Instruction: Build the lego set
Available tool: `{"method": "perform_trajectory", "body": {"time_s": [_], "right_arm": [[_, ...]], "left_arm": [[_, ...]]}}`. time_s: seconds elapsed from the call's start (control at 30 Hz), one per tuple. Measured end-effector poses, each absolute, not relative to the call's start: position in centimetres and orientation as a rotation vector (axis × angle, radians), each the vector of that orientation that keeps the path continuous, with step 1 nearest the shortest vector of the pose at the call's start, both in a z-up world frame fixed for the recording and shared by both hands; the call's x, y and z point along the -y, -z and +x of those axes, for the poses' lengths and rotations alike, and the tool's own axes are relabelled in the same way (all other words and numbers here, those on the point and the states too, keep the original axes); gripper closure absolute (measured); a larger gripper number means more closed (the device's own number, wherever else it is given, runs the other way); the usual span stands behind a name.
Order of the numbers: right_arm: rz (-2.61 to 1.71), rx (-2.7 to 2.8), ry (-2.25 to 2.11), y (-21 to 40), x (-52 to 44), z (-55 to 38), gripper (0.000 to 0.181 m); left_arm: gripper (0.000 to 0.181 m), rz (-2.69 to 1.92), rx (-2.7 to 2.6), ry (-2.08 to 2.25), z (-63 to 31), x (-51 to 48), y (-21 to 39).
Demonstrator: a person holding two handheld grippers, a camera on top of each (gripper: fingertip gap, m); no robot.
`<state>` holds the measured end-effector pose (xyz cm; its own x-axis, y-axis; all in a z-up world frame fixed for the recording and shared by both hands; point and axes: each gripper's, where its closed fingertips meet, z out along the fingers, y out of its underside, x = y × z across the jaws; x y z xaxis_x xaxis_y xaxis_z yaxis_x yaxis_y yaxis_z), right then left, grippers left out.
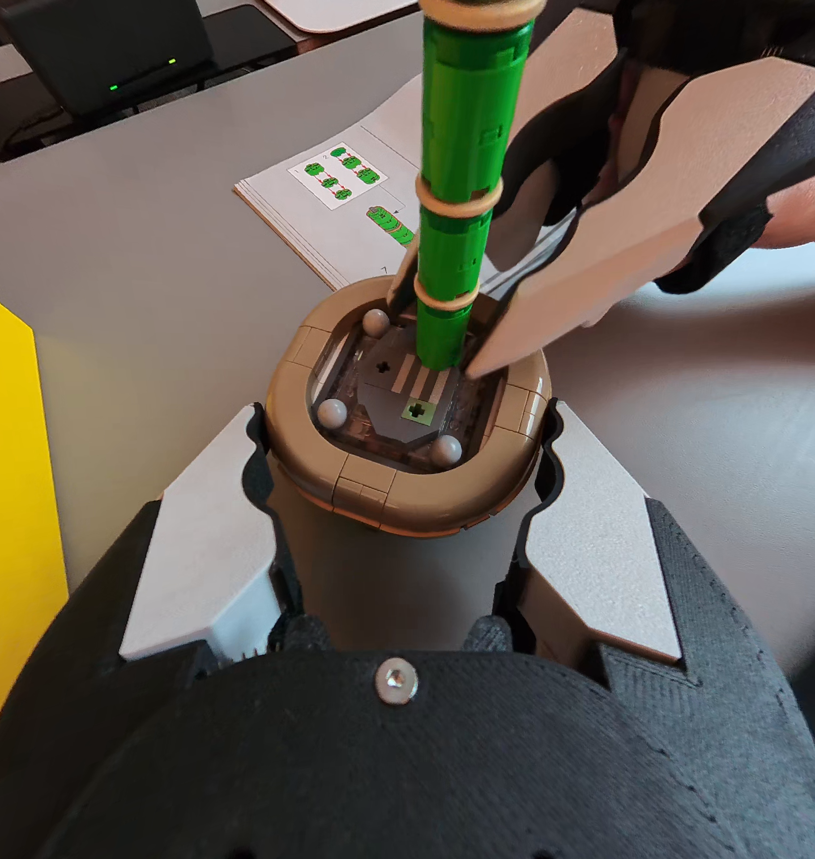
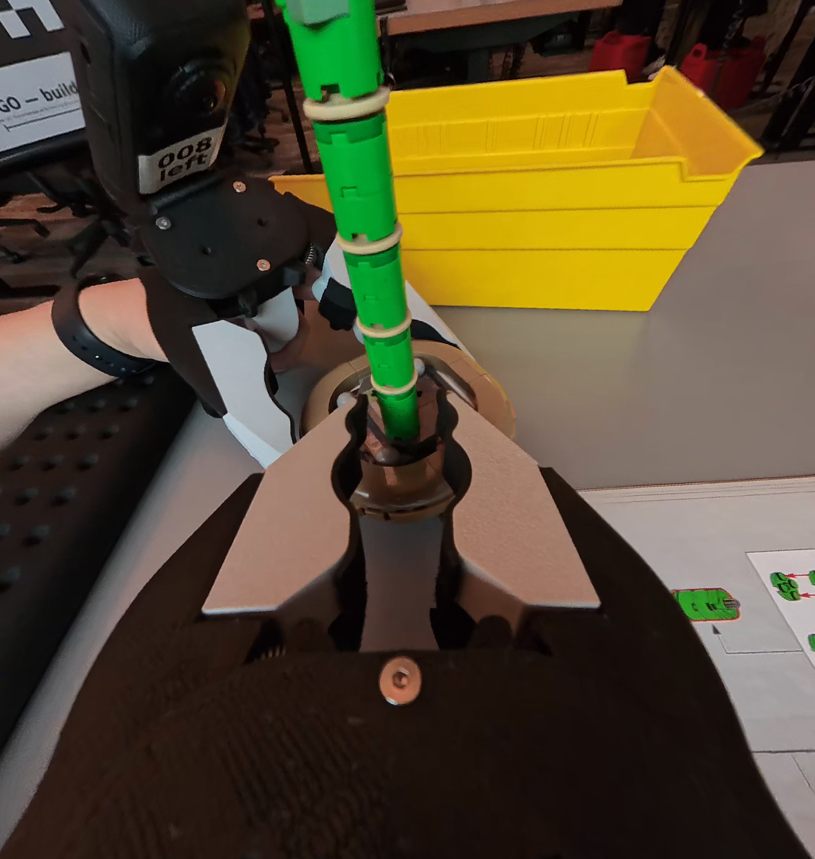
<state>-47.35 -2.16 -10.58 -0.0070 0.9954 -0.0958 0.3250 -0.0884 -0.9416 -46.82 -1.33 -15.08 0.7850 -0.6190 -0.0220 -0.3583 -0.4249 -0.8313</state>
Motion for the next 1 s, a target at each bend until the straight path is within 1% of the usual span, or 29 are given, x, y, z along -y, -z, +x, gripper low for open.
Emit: {"method": "perform_trajectory", "body": {"time_s": [0.1, 0.27, 0.43, 0.57, 0.9, 0.93, 1.0], "right_arm": [[-1.494, 1.399, -1.144, 10.0, 2.0, -47.2, 0.159], [-1.499, 1.426, -1.151, 10.4, 2.3, -47.1, 0.166], [-1.474, 1.446, -1.108, 10.5, 2.3, -47.0, 0.166], [-1.492, 1.405, -1.176, 10.6, 2.4, -47.0, 0.166], [-1.481, 1.404, -1.168, 10.5, 2.4, -47.0, 0.166], [-1.474, 1.411, -1.161, 10.4, 2.4, -46.9, 0.165], [-1.443, 1.379, -1.176, 9.3, 2.2, -46.9, 0.145]], "left_arm": [[0.065, -2.053, -0.727, 0.357, -46.8, 1.3, 15.1], [0.065, -2.052, -0.728, 0.358, -46.8, 1.3, 15.1], [0.065, -2.051, -0.726, 0.358, -46.8, 1.3, 15.1], [0.065, -2.051, -0.726, 0.358, -46.8, 1.3, 15.1], [0.065, -2.048, -0.724, 0.359, -46.8, 1.3, 15.1], [0.065, -2.047, -0.724, 0.360, -46.8, 1.3, 15.1], [0.065, -2.048, -0.725, 0.360, -46.8, 1.3, 15.1]]}}
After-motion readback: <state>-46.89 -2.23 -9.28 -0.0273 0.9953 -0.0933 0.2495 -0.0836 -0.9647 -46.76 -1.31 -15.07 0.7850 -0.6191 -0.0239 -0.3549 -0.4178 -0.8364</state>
